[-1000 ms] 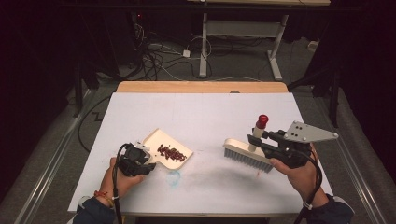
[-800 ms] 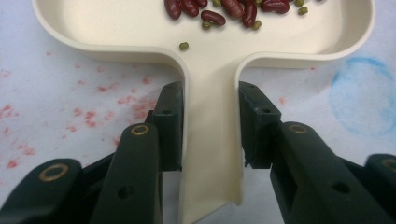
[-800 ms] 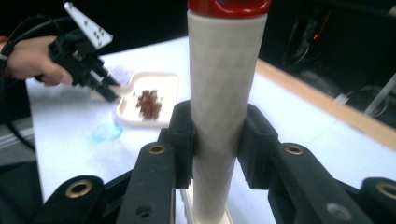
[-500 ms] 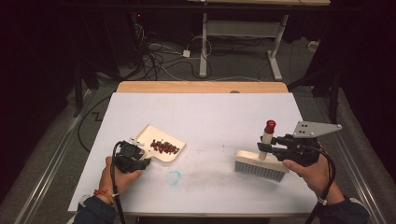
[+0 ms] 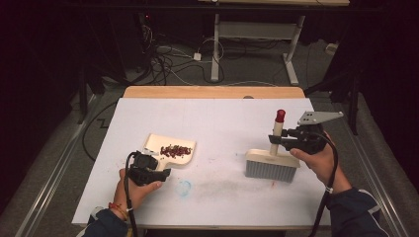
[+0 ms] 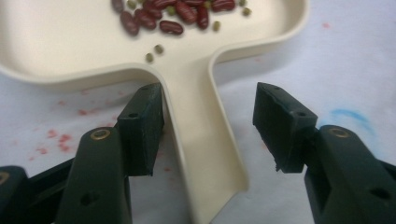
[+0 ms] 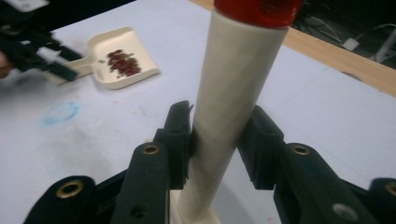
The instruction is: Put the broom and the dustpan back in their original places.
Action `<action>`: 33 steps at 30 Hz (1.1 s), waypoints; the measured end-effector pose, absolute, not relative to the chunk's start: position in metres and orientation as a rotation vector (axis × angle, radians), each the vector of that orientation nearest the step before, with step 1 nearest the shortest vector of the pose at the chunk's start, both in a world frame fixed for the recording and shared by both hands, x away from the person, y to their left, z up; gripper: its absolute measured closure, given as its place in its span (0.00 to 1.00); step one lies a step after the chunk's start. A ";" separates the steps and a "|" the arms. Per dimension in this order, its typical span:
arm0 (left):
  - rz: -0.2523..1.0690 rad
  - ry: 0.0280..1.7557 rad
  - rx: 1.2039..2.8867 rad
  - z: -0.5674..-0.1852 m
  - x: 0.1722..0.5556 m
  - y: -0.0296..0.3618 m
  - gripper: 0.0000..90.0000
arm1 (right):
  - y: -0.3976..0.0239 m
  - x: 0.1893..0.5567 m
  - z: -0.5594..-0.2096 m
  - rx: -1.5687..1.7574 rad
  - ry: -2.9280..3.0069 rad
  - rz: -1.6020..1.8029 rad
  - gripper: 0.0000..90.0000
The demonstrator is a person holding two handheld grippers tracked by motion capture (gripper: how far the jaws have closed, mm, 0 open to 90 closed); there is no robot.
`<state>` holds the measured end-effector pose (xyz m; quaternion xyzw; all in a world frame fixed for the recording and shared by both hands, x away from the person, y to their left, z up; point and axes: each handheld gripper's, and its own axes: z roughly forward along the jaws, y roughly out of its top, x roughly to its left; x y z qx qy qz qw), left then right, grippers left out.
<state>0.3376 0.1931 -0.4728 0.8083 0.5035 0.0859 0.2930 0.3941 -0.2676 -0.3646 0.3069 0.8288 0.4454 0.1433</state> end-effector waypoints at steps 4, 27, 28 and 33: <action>0.211 1.310 2.161 -0.473 0.332 0.193 0.46 | -0.266 0.415 -0.374 0.978 2.349 1.245 0.70; 0.475 0.927 2.170 -0.472 0.291 0.203 0.22 | -0.247 0.466 -0.422 1.218 2.156 0.989 0.60; 0.480 0.925 2.171 -0.473 0.291 0.203 0.22 | -0.246 0.465 -0.421 1.211 2.153 0.983 0.60; 0.515 0.900 2.176 -0.472 0.289 0.203 0.22 | -0.246 0.462 -0.421 1.203 2.138 1.003 0.58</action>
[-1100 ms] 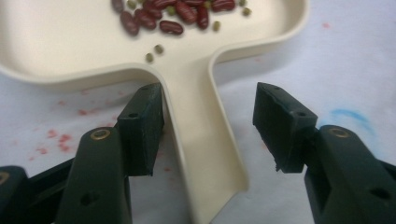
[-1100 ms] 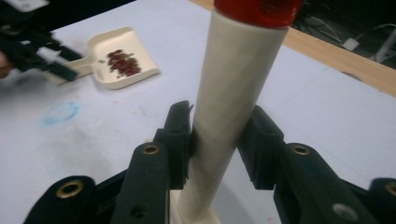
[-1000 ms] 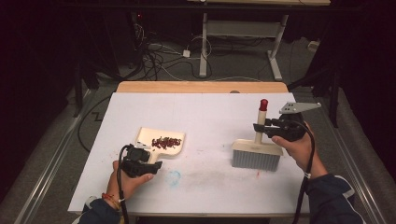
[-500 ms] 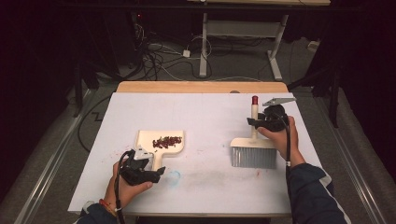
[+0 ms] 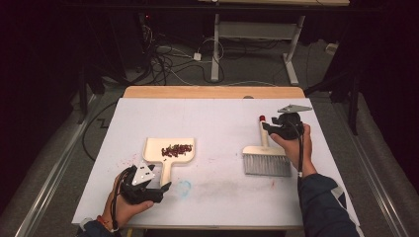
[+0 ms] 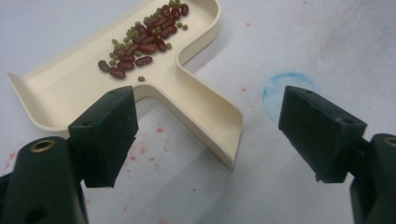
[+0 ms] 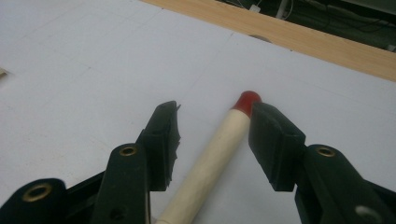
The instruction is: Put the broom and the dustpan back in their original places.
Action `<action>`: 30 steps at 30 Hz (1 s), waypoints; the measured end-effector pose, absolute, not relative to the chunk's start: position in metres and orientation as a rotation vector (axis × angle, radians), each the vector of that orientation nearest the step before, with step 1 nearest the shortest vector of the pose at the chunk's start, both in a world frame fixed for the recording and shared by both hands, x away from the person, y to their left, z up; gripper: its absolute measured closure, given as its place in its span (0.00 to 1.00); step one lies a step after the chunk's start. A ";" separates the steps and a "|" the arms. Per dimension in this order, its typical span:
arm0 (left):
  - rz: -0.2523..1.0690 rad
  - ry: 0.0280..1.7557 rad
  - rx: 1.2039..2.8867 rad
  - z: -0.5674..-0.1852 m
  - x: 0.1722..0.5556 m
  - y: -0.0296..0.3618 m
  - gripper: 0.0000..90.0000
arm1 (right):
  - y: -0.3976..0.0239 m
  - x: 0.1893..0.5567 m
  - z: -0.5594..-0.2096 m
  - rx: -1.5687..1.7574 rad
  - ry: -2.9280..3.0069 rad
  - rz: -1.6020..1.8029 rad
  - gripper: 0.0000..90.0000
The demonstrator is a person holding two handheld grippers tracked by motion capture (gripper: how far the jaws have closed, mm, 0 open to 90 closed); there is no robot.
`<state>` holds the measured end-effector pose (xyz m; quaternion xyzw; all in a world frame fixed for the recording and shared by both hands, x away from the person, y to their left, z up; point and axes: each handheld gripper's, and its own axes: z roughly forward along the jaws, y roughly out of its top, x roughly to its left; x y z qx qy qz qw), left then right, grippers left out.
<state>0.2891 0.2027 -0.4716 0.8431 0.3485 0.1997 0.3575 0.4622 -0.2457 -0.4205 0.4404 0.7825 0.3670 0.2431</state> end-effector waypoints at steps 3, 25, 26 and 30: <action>0.535 0.889 2.174 -0.470 0.289 0.203 0.22 | -0.245 0.461 -0.421 1.207 2.127 1.012 0.56; 0.574 0.895 2.134 -0.465 0.286 0.206 0.21 | -0.230 0.424 -0.403 1.055 2.025 1.168 0.35; 0.577 0.889 2.136 -0.465 0.285 0.206 0.21 | -0.229 0.422 -0.402 1.044 2.025 1.170 0.35; 0.577 0.884 2.135 -0.465 0.284 0.207 0.21 | -0.227 0.413 -0.398 1.020 2.020 1.180 0.32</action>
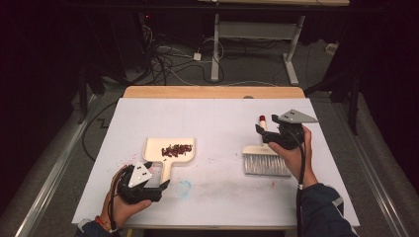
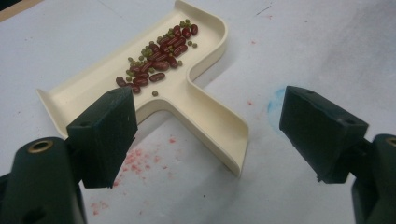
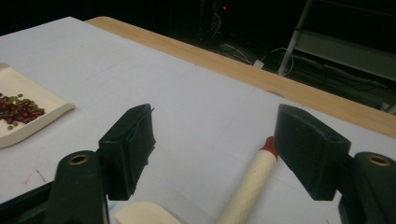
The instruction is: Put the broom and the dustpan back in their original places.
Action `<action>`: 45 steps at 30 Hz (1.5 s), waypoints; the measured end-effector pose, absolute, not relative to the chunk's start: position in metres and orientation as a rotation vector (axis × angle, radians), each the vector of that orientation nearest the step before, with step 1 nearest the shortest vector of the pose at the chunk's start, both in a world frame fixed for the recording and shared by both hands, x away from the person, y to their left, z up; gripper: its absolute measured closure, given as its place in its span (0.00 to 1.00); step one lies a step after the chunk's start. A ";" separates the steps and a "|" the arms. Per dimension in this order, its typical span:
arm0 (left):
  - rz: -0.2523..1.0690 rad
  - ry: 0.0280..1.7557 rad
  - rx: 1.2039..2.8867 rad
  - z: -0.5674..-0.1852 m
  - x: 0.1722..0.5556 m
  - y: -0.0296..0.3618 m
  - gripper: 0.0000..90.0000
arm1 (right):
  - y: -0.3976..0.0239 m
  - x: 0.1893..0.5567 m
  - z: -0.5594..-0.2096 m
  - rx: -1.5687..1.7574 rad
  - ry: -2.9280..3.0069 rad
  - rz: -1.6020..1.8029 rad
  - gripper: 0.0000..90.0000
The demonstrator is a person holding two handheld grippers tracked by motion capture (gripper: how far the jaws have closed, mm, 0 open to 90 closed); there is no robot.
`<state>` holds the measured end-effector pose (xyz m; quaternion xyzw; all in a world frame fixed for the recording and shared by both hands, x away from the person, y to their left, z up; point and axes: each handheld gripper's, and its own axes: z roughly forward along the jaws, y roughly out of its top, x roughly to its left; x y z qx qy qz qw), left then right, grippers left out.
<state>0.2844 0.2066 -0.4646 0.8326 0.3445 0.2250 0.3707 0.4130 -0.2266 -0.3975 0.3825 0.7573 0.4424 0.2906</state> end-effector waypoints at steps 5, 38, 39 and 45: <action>0.572 0.884 2.136 -0.465 0.285 0.207 0.21 | -0.225 0.399 -0.392 0.976 2.017 1.200 0.31; 0.570 0.870 2.144 -0.464 0.284 0.207 0.21 | -0.238 0.336 -0.382 0.777 2.006 1.223 0.28; 0.571 0.872 2.144 -0.465 0.284 0.207 0.21 | -0.238 0.335 -0.383 0.772 2.007 1.221 0.28; 0.572 0.865 2.150 -0.465 0.284 0.206 0.21 | -0.243 0.324 -0.391 0.747 1.980 1.221 0.29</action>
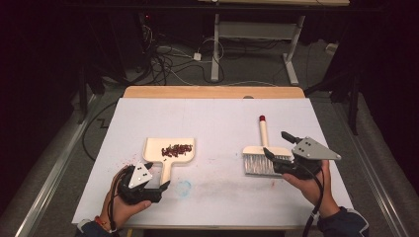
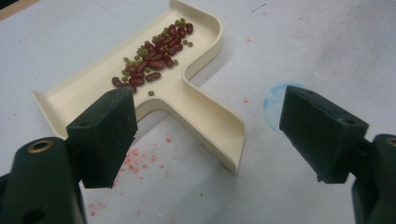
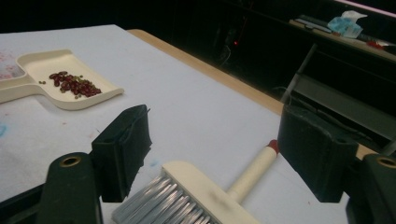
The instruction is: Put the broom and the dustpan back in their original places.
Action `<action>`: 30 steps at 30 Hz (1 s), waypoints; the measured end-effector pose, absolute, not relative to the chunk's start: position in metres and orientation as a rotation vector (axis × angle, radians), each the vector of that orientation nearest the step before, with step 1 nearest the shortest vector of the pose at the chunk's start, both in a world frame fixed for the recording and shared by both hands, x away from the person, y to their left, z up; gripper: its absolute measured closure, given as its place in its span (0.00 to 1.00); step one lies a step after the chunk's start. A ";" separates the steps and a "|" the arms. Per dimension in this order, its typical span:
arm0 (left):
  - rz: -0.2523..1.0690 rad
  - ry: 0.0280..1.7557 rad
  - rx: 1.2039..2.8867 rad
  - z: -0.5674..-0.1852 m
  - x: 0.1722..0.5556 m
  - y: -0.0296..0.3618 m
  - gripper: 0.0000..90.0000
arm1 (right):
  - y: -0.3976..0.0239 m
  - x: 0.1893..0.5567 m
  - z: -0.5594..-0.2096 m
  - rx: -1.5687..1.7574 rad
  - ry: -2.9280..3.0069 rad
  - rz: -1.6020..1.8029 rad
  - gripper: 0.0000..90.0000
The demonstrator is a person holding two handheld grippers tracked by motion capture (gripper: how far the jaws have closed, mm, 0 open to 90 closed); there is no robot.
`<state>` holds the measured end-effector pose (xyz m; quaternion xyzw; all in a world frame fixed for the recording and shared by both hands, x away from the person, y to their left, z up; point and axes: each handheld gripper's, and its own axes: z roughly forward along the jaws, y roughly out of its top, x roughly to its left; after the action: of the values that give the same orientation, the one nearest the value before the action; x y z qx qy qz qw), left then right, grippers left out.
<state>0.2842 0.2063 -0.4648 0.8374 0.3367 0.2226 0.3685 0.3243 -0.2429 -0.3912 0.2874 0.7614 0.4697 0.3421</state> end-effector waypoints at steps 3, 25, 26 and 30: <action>0.571 0.866 2.150 -0.465 0.284 0.206 0.21 | -0.246 0.321 -0.395 0.744 1.979 1.219 0.29; 0.608 0.837 2.150 -0.466 0.285 0.206 0.21 | -0.274 0.297 -0.429 0.783 1.966 1.170 0.27; 0.609 0.835 2.150 -0.465 0.285 0.206 0.21 | -0.275 0.295 -0.431 0.788 1.968 1.173 0.27; 0.633 0.850 2.145 -0.465 0.286 0.207 0.22 | -0.280 0.291 -0.439 0.803 1.986 1.157 0.27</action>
<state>0.2862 0.2066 -0.4648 0.8345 0.3305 0.2461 0.3659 0.2911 -0.2799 -0.4393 0.3094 0.7653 0.4458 0.3461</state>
